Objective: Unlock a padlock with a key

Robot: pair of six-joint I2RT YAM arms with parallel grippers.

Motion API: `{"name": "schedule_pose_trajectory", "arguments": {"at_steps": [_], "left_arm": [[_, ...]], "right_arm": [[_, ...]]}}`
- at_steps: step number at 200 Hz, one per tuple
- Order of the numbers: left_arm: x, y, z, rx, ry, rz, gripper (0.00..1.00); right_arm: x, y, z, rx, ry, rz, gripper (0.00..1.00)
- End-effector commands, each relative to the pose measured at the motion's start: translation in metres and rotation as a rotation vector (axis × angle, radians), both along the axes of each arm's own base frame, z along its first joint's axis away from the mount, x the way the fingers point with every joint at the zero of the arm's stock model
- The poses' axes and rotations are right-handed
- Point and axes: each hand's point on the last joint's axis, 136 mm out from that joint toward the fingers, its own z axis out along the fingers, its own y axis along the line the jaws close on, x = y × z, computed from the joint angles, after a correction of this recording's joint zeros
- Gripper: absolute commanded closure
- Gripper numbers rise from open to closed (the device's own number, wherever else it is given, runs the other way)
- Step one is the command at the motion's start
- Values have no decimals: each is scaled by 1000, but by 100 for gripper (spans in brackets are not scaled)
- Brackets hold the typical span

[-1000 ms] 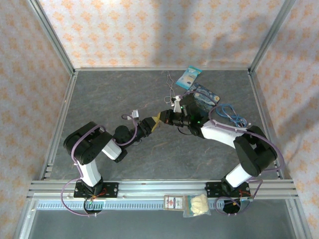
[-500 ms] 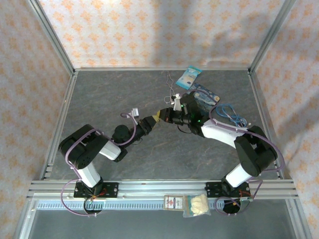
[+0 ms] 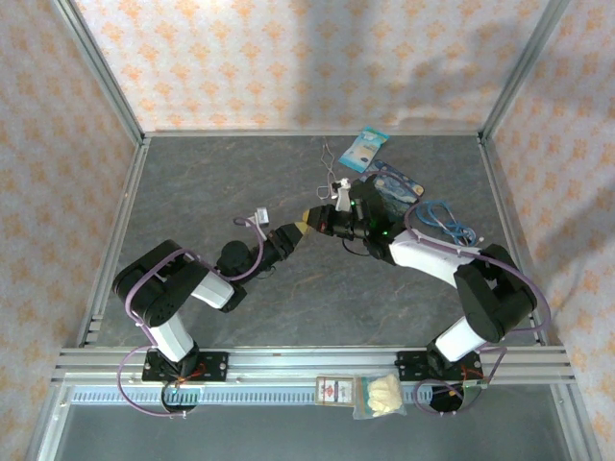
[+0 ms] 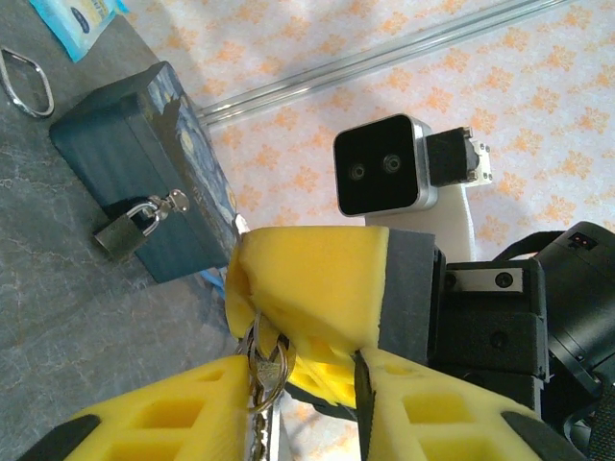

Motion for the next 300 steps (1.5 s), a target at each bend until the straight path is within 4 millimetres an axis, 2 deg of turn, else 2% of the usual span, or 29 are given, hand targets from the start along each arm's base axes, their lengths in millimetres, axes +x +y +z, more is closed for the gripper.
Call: {"name": "schedule_pose_trajectory", "arguments": {"at_steps": [1,54,98,104,141,166,198,230,262,300], "left_arm": [[-8,-16,13,-4,-50,-71,70],[-6,-20,9,14,-40,-85,73],[-3,-19,17,13,-66,-69,100],[-2,-20,19,14,-75,-69,100],[-5,-19,17,37,-90,-74,100],[-9,-13,11,66,-98,-52,100],[-13,-4,17,64,-141,-18,100],[-23,3,31,28,-226,-4,100],[-29,8,36,17,-263,8,100],[-31,5,41,-7,-275,-14,100]], "right_arm": [[-2,8,35,83,-60,19,100],[-5,14,48,134,-59,47,100],[-12,11,39,120,-49,62,100],[-13,10,39,118,-56,67,100],[-4,-3,57,38,-166,36,67],[3,-14,71,0,-220,28,56],[2,-17,69,-24,-237,56,57],[-12,-15,65,18,-279,121,64],[-22,-14,53,26,-280,169,68],[-36,-8,48,110,-262,229,69]]}}
